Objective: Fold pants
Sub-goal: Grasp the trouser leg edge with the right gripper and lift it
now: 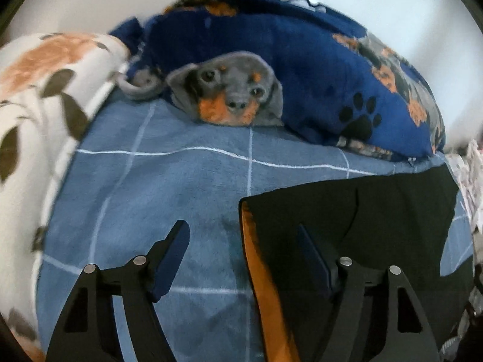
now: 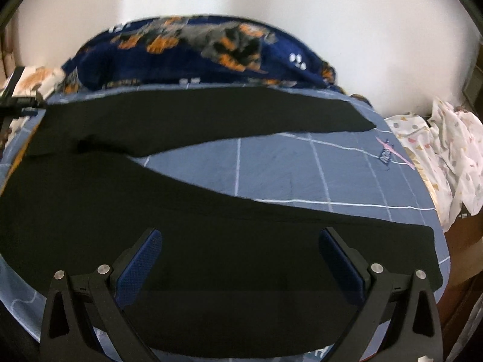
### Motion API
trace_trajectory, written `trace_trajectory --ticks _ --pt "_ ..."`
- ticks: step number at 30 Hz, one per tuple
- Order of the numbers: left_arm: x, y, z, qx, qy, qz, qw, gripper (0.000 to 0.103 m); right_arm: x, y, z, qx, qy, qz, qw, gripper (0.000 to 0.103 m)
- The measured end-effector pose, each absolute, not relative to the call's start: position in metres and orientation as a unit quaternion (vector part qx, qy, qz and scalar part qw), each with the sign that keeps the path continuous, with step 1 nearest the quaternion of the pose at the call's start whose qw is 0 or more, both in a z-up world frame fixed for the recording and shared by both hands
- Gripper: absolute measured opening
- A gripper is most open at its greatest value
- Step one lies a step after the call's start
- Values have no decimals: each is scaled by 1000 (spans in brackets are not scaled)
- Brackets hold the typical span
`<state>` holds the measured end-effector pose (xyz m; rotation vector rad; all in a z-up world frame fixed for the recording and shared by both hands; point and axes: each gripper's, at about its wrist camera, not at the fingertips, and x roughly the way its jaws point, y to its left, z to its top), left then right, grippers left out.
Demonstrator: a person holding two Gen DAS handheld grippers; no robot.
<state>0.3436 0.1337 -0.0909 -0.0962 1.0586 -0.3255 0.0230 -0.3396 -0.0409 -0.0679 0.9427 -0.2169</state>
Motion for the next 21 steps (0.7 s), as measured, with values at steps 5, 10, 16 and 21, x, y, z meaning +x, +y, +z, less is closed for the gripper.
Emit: trace_trajectory --ticks 5,10,16,21 --pt "360 125 -107 -44 521 -188 831 73 34 -342 -49 -27 468 -106 877 103" --pt "367 122 -110 -89 523 -220 819 24 42 -333 -48 -27 469 -95 878 103" --pt "340 107 -86 -66 468 -179 863 13 46 -325 -44 -26 466 -78 881 103" --pt "283 91 -36 -69 388 -191 899 11 61 -347 -23 100 445 -5 890 103"
